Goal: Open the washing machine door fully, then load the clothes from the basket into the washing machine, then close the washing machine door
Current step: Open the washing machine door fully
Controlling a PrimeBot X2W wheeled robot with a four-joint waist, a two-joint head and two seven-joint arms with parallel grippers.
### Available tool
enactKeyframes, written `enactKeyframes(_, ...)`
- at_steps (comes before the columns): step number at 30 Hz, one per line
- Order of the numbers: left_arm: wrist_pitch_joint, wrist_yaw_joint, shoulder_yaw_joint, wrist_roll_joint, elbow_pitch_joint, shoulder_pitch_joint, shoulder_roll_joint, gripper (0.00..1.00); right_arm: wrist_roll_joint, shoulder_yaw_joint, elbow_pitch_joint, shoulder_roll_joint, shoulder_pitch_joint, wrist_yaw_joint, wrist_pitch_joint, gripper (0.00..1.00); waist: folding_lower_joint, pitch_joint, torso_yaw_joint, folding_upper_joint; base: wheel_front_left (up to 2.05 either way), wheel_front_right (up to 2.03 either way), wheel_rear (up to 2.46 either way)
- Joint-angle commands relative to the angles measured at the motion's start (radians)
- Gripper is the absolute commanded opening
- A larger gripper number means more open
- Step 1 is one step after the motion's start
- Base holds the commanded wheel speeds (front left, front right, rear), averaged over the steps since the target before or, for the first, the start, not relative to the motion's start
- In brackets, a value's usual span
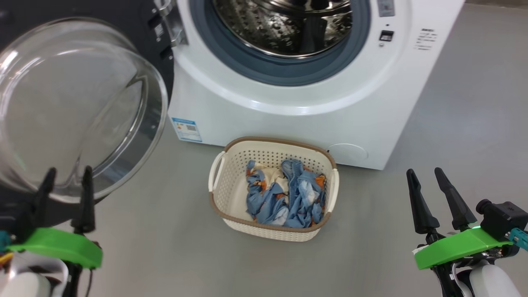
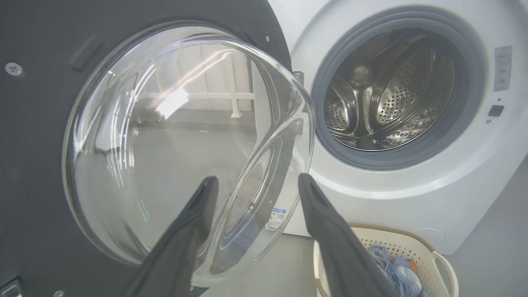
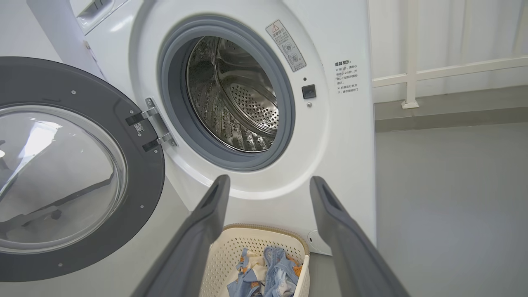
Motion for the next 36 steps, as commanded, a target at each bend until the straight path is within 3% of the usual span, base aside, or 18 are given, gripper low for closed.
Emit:
enactKeyframes(1, -0.002, 0.013, 0.037, -0.004, -0.04, -0.008, 0.035, 1.0, 0.001, 0.032, -0.021, -0.013, 0.008, 0.008, -0.012, 1.0, 0.0, -0.019, -0.033, 0.0, 0.0, 0.0, 0.0)
enactKeyframes(22, -0.051, 0.049, 0.023, -0.001, -0.089, 0.129, -0.062, 1.0, -0.005, 0.054, -0.022, -0.06, 0.035, 0.008, -0.012, 1.0, 0.0, -0.093, -0.218, 0.0, 0.0, 0.0, 0.0)
enactKeyframes(36, -0.058, 0.023, 0.058, 0.024, -0.101, 0.161, -0.136, 1.0, -0.005, 0.055, -0.022, -0.095, 0.03, 0.008, -0.012, 1.0, 0.0, -0.098, -0.248, 0.0, 0.0, 0.0, 0.0)
